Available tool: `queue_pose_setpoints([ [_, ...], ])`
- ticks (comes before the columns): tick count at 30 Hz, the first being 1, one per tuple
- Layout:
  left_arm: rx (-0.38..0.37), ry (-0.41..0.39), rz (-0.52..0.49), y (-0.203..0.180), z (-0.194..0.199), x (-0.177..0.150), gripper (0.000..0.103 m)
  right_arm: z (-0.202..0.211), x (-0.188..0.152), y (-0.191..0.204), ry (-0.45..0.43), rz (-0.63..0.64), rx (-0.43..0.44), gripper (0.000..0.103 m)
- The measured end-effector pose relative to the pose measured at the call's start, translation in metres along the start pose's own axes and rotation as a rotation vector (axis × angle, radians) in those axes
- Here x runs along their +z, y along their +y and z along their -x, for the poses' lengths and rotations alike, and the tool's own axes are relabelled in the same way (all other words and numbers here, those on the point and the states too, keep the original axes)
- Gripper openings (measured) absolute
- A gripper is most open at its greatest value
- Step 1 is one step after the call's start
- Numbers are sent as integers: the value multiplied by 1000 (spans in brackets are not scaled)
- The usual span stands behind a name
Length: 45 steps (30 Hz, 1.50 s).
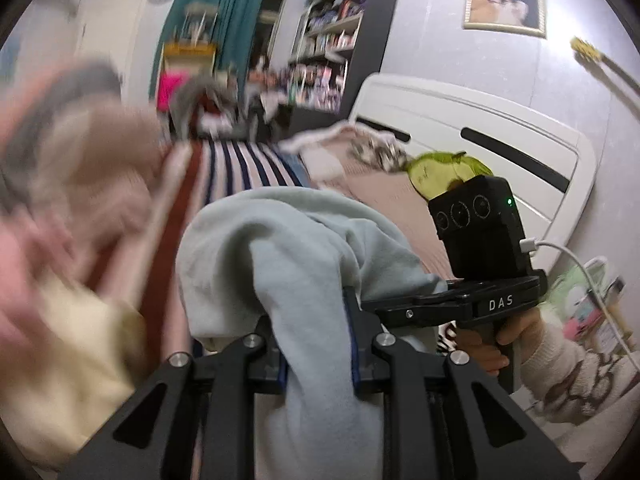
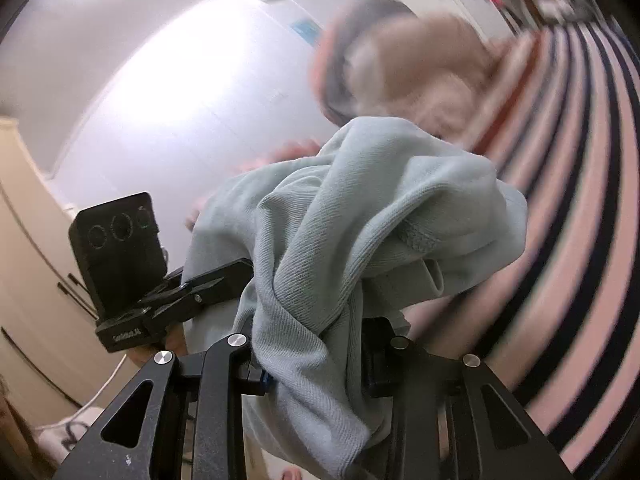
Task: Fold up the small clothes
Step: 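Carry the shirt with both grippers and lower it onto the clothes pile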
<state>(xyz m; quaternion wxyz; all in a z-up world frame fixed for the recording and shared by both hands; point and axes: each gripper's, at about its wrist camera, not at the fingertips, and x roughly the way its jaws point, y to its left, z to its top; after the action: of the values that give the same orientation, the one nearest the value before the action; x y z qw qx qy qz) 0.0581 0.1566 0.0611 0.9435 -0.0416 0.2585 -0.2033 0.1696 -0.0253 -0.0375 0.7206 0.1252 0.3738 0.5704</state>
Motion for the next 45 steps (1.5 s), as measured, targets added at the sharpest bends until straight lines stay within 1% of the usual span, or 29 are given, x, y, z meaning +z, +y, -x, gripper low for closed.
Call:
queue_pose_setpoints([
  [4, 92, -52, -79, 14, 62, 55, 18, -7, 54, 68, -82, 98, 68, 26],
  [7, 148, -71, -86, 36, 101, 84, 18, -24, 88, 108, -107, 145, 121, 26],
  [10, 211, -75, -56, 73, 137, 101, 18, -51, 113, 135, -97, 164, 173, 26],
  [12, 257, -71, -34, 98, 153, 105, 18, -76, 127, 150, -74, 175, 210, 26],
  [14, 287, -61, 3, 123, 162, 104, 19, -107, 139, 161, -44, 186, 248, 26],
  [16, 314, -40, 53, 153, 164, 93, 19, -139, 143, 167, -9, 180, 276, 26],
  [18, 335, -8, 108, 188, 157, 76, 20, -181, 141, 158, 51, 153, 296, 26],
  [20, 355, 52, 180, 230, 143, 53, 20, -209, 131, 142, 114, 120, 276, 26],
  [21, 355, 78, 212, 246, 133, 44, 22, -226, 125, 133, 149, 104, 249, 26],
  [22, 351, 98, 237, 262, 123, 34, 25, -239, 119, 125, 174, 96, 228, 27],
  [23, 350, 106, 251, 274, 116, 23, 31, -253, 112, 117, 204, 85, 217, 28],
  [24, 345, 105, 259, 282, 112, 17, 33, -265, 105, 109, 227, 69, 211, 31],
  [25, 329, 99, 266, 289, 110, 11, 34, -266, 103, 103, 234, 60, 209, 33],
  [26, 314, 92, 272, 294, 111, 6, 35, -271, 101, 99, 243, 54, 201, 38],
  [27, 303, 85, 282, 300, 111, 3, 36, -276, 102, 97, 247, 53, 190, 45],
  [28, 295, 79, 288, 303, 112, 1, 40, -276, 100, 94, 245, 52, 169, 48],
  [29, 290, 76, 291, 303, 112, -1, 43, -278, 105, 91, 243, 50, 165, 52],
  [32, 295, 68, 279, 298, 111, -2, 51, -280, 113, 93, 245, 49, 157, 59],
  [34, 288, 56, 259, 295, 112, 0, 53, -275, 112, 93, 242, 61, 138, 60],
  [36, 284, 47, 250, 287, 118, 2, 57, -267, 115, 97, 236, 74, 115, 62],
  [38, 279, 35, 242, 285, 119, 6, 63, -253, 115, 95, 225, 81, 86, 68],
  [40, 279, 24, 236, 281, 121, 8, 66, -241, 116, 91, 218, 82, 51, 70],
  [45, 294, -4, 206, 267, 131, 16, 68, -212, 114, 88, 201, 82, 12, 70],
])
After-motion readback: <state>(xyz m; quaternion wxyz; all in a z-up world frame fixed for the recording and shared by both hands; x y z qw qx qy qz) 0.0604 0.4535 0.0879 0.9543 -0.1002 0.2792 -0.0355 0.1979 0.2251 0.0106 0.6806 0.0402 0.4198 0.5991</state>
